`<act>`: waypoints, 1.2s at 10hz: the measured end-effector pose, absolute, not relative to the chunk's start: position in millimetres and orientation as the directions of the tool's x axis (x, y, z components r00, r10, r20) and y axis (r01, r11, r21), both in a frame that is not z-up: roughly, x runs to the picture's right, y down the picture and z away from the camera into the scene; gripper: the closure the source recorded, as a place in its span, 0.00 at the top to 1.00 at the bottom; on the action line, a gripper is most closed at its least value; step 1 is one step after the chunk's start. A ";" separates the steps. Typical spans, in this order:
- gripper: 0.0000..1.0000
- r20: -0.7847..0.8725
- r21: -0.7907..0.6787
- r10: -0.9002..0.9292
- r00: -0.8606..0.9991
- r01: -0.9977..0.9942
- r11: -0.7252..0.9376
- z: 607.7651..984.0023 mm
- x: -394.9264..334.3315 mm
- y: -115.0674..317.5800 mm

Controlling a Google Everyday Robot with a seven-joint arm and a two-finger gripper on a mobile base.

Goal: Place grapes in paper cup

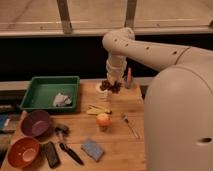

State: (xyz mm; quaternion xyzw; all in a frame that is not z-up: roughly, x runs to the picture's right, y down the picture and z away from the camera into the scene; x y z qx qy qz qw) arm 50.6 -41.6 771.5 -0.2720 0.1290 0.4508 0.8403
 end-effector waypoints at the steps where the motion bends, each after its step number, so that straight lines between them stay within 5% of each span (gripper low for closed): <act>1: 0.00 -0.464 -0.343 0.685 0.562 -0.827 0.446 773.6 50.9 -43.2; 12: 0.03 -0.518 -0.428 0.605 0.605 -0.796 0.428 830.6 28.2 -40.3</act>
